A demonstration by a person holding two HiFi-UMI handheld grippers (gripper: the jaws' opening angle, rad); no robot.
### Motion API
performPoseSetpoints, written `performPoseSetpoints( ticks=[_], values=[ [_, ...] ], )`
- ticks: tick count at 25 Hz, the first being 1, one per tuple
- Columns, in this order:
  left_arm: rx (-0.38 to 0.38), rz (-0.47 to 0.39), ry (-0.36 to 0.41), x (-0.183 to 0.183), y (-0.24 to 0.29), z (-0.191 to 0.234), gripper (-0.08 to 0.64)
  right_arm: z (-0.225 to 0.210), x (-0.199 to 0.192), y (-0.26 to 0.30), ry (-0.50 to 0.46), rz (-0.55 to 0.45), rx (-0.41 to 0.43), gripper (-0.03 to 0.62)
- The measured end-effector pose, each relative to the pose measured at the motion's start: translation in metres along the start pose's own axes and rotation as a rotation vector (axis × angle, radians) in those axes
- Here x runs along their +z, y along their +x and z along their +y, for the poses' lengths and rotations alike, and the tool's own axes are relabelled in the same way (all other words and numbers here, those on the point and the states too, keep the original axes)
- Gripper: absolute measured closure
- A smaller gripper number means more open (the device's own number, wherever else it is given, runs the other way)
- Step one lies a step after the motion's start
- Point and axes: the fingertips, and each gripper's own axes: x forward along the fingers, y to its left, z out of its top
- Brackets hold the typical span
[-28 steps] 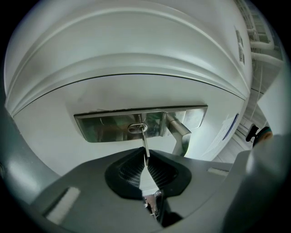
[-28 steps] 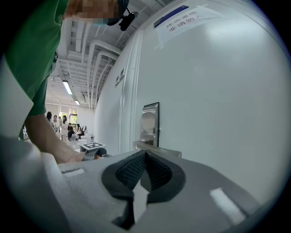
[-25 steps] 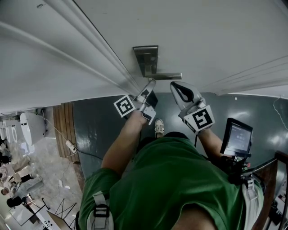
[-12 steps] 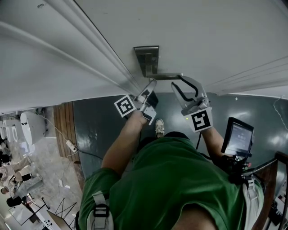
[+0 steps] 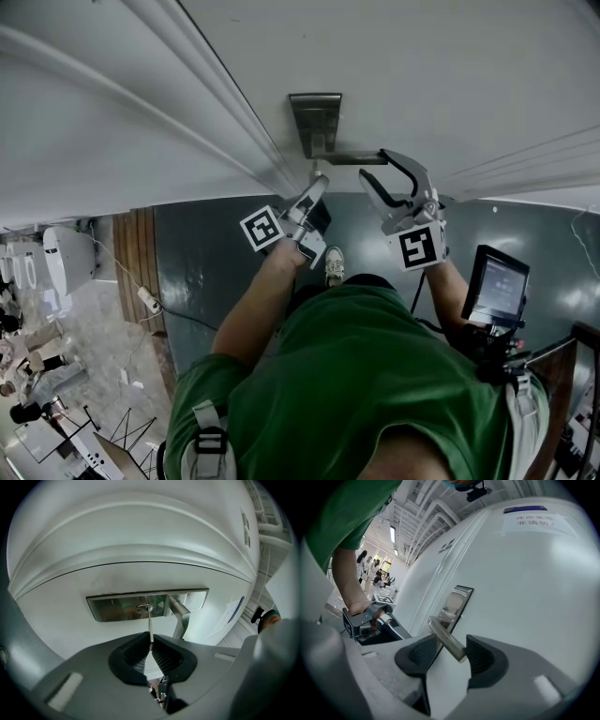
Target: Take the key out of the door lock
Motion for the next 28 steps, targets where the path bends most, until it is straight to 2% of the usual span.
performPoseSetpoints(
  ticks=[9,16,20,28],
  values=[
    [0.014,0.017,0.042,-0.008,-0.008,-0.007,0.538,-0.009,-0.003,0.004,0.025,0.012,-0.021,0.405],
    [0.061,0.035,0.157,-0.015,-0.029,-0.012,0.538,-0.017,-0.001,-0.008,0.147,0.0,-0.064,0.406],
    [0.079,0.043,0.195,-0.014,-0.034,-0.017,0.538,-0.013,0.004,-0.01,0.127,-0.003,-0.045,0.406],
    [0.059,0.086,0.263,-0.015,-0.026,-0.026,0.538,0.002,0.001,-0.012,0.161,-0.014,-0.02,0.407]
  ],
)
